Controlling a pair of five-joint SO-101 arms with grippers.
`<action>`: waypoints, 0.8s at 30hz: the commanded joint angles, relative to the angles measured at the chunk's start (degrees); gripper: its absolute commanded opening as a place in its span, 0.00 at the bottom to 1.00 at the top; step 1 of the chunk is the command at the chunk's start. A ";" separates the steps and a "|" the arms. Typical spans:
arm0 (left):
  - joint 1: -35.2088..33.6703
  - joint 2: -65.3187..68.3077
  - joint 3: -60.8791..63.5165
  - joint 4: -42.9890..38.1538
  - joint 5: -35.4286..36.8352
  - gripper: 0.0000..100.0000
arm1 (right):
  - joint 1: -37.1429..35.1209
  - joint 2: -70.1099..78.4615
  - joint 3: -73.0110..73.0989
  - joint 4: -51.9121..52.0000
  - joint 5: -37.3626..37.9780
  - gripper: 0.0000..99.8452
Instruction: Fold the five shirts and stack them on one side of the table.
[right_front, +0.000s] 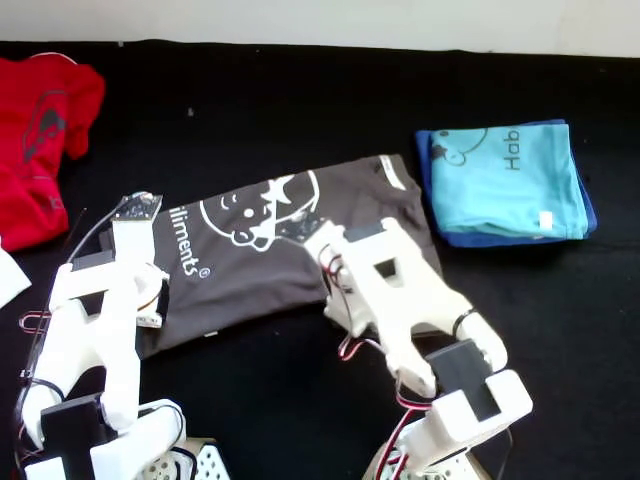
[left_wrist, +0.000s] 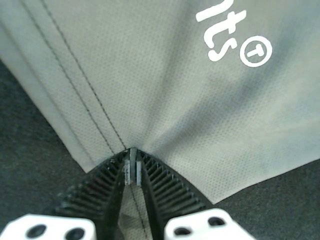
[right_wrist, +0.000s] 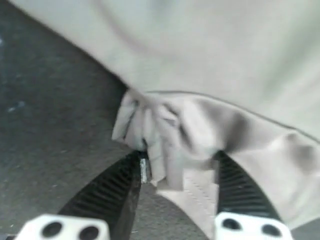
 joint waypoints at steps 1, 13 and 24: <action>-0.75 0.40 0.13 -1.49 0.35 0.01 | 0.48 1.71 -0.40 -2.42 0.79 0.05; -0.75 0.40 0.13 -1.49 0.35 0.01 | 12.00 1.71 -21.76 13.23 2.55 0.00; -0.75 0.40 0.13 -1.49 0.35 0.01 | 10.42 13.41 -50.77 17.45 8.53 0.01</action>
